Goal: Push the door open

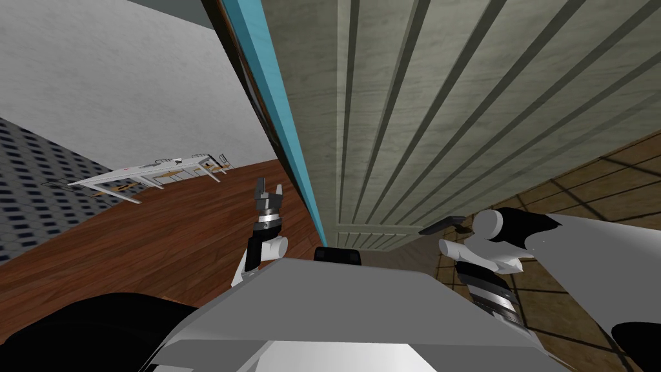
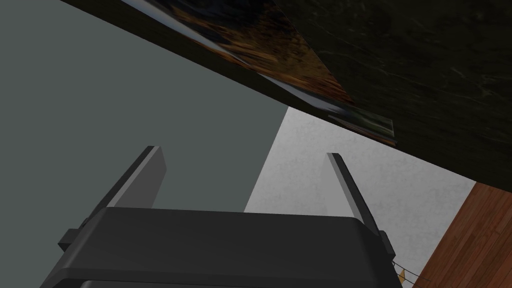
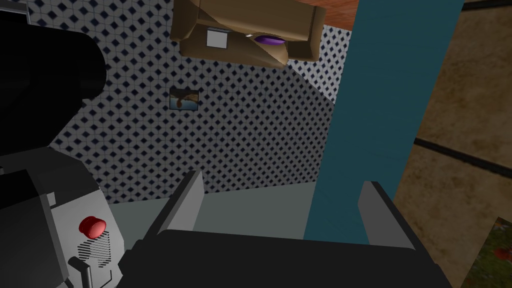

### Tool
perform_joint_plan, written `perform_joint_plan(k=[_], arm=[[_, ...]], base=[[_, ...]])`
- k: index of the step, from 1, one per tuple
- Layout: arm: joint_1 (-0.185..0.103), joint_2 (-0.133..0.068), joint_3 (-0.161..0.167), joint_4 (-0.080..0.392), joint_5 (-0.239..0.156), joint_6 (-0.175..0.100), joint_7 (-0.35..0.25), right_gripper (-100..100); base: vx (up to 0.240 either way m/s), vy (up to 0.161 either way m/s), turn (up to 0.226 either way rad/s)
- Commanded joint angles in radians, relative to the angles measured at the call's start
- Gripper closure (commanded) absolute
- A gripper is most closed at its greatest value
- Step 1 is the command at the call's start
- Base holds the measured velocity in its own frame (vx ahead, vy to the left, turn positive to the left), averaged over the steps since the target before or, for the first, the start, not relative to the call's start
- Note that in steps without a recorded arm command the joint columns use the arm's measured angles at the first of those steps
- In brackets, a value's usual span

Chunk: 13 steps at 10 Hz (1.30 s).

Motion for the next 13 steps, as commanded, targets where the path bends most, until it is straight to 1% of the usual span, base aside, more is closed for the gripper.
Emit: perform_joint_plan(k=[1, 2, 13], arm=[[0.001, -0.008, 0.001, 0.003, -0.004, 0.004, -0.006, -100], [0.002, -0.009, 0.002, 0.003, -0.005, 0.004, -0.008, -100], [0.002, -0.012, 0.002, 0.004, -0.007, 0.006, -0.010, -100]], base=[[0.017, -0.050, 0.142], [0.022, -0.066, 0.186], [0.001, -0.003, 0.007]])
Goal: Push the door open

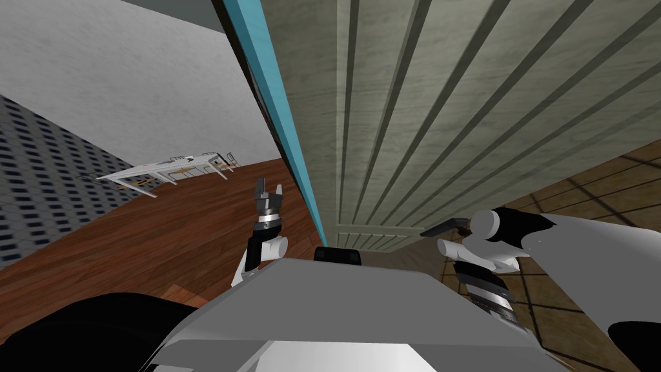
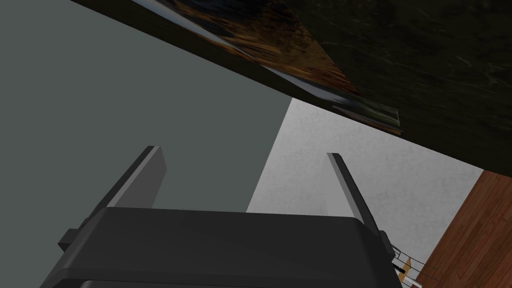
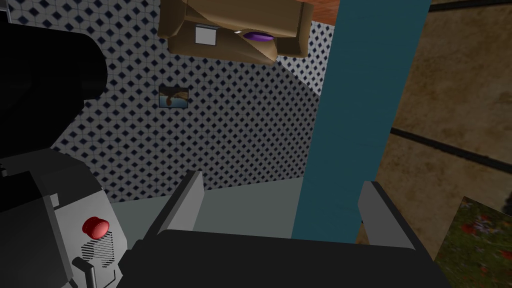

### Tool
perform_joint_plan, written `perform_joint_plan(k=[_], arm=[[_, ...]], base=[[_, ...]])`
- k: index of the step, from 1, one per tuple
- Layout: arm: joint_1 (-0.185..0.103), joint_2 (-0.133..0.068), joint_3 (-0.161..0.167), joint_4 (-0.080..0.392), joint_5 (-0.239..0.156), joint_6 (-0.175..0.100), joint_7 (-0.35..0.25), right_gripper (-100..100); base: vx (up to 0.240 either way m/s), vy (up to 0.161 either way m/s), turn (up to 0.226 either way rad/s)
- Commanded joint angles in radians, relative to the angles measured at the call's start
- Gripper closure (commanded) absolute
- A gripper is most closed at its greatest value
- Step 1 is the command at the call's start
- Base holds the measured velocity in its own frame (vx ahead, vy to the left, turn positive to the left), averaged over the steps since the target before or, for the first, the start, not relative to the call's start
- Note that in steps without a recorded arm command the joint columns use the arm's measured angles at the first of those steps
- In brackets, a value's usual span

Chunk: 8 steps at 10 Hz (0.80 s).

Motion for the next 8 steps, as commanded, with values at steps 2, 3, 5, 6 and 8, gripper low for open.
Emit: perform_joint_plan(k=[2, 3, 5, 6, 8], arm=[[0.000, 0.000, 0.000, 0.000, 0.000, 0.000, 0.000, -100], [0.000, 0.000, 0.000, 0.000, 0.000, 0.000, 0.000, -100], [0.002, -0.008, 0.002, 0.003, -0.005, 0.004, -0.007, -100], [0.002, -0.010, 0.002, 0.004, -0.006, 0.005, -0.009, -100], [0.002, -0.012, 0.002, 0.004, -0.007, 0.006, -0.010, -100]], base=[[0.000, 0.000, 0.000], [0.000, 0.000, 0.000], [0.016, -0.047, 0.131], [0.011, -0.029, 0.071], [0.005, -0.016, 0.035]])
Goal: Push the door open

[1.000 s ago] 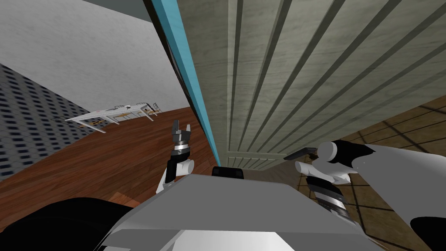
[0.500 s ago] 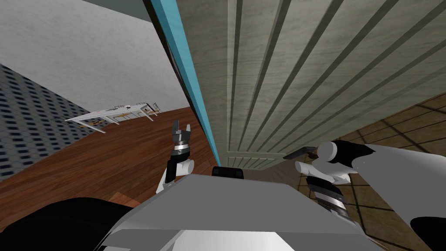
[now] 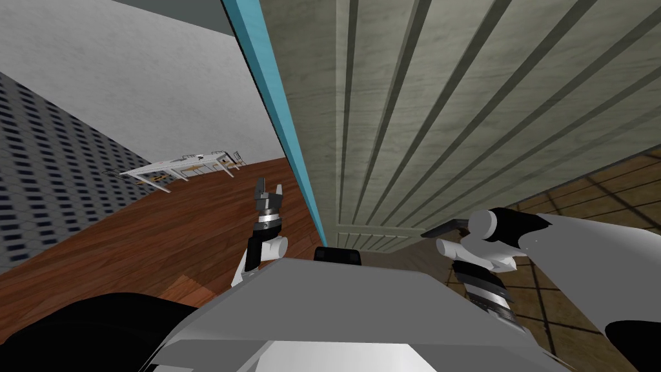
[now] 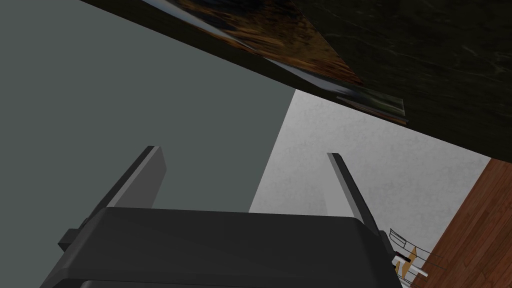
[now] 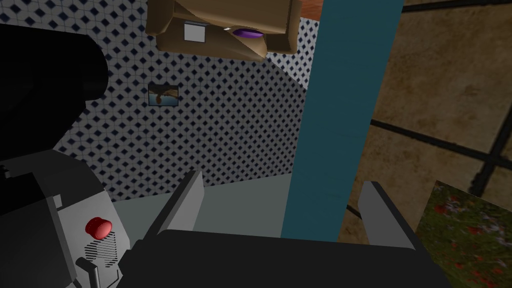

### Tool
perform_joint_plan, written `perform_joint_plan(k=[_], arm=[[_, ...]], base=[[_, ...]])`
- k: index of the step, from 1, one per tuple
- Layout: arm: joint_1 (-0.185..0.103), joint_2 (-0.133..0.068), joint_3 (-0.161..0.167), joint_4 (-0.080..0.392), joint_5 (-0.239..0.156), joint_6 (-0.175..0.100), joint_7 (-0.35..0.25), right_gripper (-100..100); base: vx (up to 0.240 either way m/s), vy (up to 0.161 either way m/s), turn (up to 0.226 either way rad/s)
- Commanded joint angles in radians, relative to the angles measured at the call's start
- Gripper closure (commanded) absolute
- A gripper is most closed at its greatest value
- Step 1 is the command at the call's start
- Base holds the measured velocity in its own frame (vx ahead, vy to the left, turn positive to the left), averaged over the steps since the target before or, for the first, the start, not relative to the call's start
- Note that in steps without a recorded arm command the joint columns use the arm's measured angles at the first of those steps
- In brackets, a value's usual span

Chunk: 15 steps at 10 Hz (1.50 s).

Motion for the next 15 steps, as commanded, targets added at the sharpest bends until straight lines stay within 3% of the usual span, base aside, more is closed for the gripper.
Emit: perform_joint_plan(k=[1, 8, 12, 15], arm=[[0.000, -0.001, 0.000, 0.001, -0.001, 0.001, -0.001, -100], [0.000, -0.001, 0.000, 0.001, -0.001, 0.001, -0.001, -100], [0.002, -0.010, 0.002, 0.005, -0.006, 0.006, -0.010, -100], [0.002, -0.010, 0.002, 0.005, -0.006, 0.006, -0.010, -100]], base=[[0.004, -0.011, 0.022], [0.001, 0.000, -0.009], [0.015, -0.045, 0.123], [0.000, 0.003, -0.014]])
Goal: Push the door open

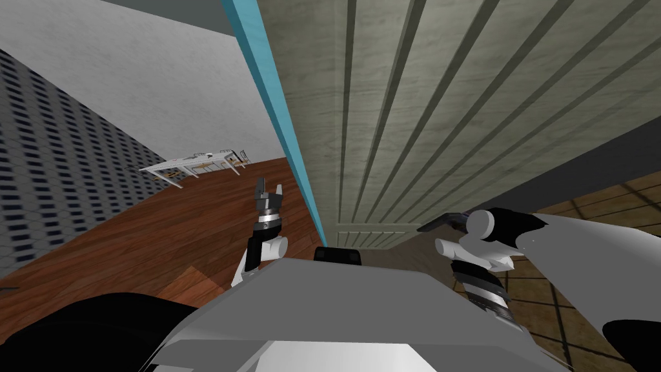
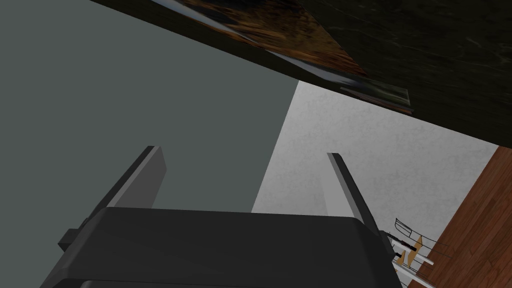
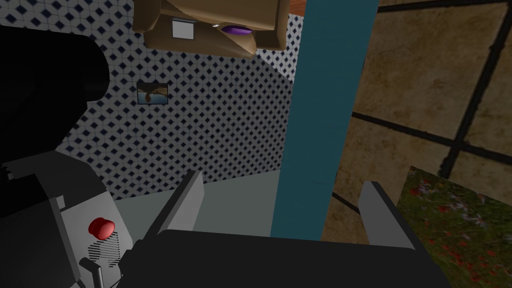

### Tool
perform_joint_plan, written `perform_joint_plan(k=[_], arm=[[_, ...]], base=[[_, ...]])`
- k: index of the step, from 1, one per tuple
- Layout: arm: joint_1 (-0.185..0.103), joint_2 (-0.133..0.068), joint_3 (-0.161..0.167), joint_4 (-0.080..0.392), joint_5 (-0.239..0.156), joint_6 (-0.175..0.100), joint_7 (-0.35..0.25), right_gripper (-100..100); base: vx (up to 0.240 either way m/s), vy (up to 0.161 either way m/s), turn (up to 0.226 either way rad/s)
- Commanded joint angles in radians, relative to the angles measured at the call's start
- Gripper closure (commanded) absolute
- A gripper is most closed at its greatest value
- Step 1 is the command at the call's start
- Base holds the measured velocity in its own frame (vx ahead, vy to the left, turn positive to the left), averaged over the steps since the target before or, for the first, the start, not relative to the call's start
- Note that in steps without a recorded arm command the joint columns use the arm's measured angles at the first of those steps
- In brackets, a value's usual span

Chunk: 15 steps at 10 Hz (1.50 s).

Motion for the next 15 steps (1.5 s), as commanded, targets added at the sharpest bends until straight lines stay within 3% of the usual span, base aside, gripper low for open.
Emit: perform_joint_plan(k=[1, 15], arm=[[0.000, 0.000, 0.000, 0.000, 0.000, 0.000, 0.000, -100], [0.001, -0.009, 0.002, 0.004, -0.005, 0.005, -0.008, -100]], base=[[-0.006, 0.020, -0.062], [0.004, -0.012, 0.033]])
